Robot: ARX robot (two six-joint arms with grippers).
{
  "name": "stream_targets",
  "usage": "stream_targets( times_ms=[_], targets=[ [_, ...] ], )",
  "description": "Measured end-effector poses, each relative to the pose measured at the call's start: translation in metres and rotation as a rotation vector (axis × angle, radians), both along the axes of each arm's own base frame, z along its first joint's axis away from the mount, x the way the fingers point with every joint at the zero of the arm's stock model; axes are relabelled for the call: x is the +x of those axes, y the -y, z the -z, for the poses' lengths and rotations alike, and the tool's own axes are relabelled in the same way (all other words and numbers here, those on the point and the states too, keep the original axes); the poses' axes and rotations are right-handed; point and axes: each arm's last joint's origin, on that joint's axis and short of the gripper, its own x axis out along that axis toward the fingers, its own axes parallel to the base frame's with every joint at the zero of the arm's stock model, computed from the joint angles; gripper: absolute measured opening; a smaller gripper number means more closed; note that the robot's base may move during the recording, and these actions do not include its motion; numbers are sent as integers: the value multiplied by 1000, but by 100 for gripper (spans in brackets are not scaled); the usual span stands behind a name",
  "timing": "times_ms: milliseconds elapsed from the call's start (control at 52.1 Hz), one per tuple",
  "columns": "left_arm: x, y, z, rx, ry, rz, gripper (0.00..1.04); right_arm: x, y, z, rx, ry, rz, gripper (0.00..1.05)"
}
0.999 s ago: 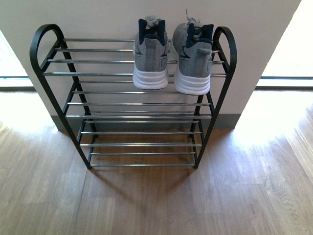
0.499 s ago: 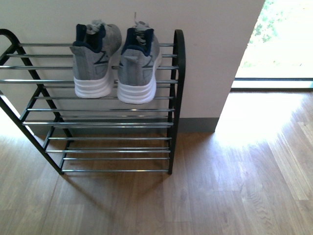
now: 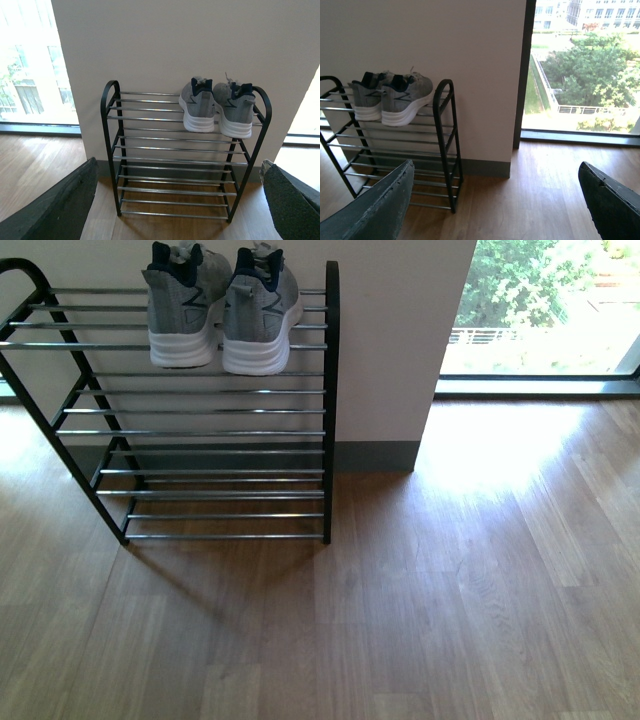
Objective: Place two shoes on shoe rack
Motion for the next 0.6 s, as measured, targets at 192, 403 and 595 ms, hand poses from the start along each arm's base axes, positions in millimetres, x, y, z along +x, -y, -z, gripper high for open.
stream_targets(
  times_ms=[192,403,595],
  targets=[
    [0,0,0,0,0,0,95,0,0,0,0,0,0,95],
    [0,0,0,0,0,0,95,0,0,0,0,0,0,95],
    [0,0,0,0,0,0,95,0,0,0,0,0,0,95]
  ],
)
